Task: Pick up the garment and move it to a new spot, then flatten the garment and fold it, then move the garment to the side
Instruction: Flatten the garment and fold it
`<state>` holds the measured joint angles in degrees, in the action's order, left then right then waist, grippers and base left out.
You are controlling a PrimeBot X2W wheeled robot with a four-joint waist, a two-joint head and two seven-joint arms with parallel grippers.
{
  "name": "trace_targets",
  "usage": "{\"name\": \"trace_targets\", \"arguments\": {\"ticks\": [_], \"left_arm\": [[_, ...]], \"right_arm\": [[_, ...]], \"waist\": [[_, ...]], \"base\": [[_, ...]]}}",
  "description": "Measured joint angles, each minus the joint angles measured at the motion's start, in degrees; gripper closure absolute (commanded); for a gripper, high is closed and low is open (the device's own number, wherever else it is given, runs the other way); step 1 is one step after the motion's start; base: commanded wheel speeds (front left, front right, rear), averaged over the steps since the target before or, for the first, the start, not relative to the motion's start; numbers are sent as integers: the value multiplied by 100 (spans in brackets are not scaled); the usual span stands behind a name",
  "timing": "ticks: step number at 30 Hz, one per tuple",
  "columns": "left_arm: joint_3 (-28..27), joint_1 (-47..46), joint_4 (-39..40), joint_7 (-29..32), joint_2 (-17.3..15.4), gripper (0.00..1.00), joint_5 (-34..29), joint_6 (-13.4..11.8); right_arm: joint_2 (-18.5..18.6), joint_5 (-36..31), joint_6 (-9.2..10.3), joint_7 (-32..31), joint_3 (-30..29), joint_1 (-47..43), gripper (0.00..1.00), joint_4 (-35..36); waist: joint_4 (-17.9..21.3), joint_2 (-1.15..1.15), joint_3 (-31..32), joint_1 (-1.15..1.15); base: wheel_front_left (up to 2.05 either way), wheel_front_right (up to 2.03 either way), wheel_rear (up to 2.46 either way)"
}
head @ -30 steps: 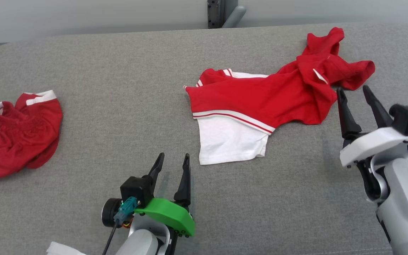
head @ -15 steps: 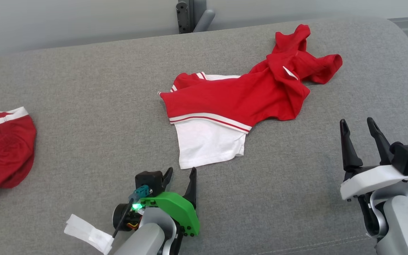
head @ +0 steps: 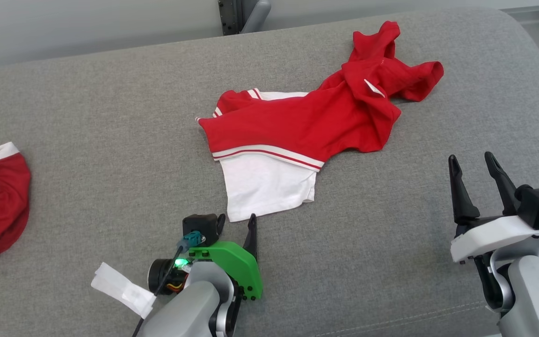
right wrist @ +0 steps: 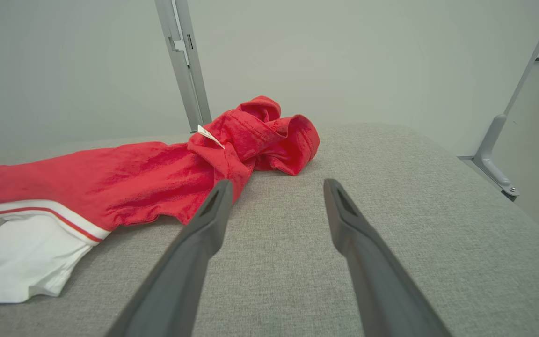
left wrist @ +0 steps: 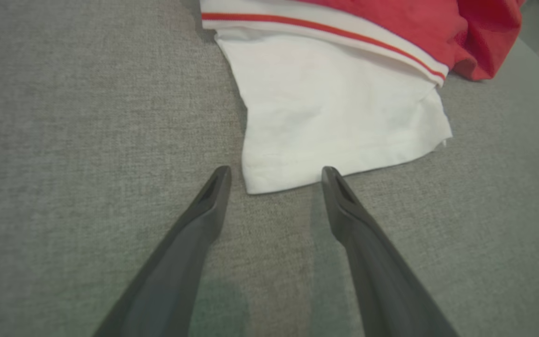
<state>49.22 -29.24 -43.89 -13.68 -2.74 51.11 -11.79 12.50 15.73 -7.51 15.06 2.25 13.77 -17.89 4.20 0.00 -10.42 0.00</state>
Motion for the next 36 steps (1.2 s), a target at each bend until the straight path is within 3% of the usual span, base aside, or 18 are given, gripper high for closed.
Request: {"name": "trace_targets", "arguments": {"ticks": [1, 2, 3, 11, 19, 29, 36], "left_arm": [[67, -25, -57, 1, 0, 15, 29, -29], [114, -54, -83, -1, 0, 60, 58, -37], [158, -92, -101, -2, -1, 100, 121, -41], [331, -318, -161, -102, 2, 100, 274, -58], [80, -370, 68, -127, -2, 100, 111, -133], [-191, -367, 604, -129, 1, 100, -244, -131], [-256, -367, 817, -129, 2, 100, -390, -108]], "right_arm": [[8, 0, 0, 0, 0, 3, 0, 9], [16, 0, 0, 0, -3, 12, 0, 12], [23, -1, 0, 0, -4, 32, 0, 13], [134, -4, 0, 0, 97, 397, 0, -116], [769, 124, 0, -499, 342, 1298, 0, -623], [1763, 485, -2, -1816, 1772, 2766, 0, -1106], [1993, 746, -2, -2265, 2700, 3561, 0, -1635]], "waist": [[2, 0, -20, 0], [2, 0, -40, 0], [1, 0, -60, 0], [-140, 0, -192, 0], [-419, 0, -354, 0], [-740, 0, -714, 0], [-904, 0, -945, 0]], "base": [[0, 0, 0], [0, 0, 0], [0, 0, 0], [0, 0, 0], [0, 0, 0], [0, 0, 0], [0, 0, 0]]}}
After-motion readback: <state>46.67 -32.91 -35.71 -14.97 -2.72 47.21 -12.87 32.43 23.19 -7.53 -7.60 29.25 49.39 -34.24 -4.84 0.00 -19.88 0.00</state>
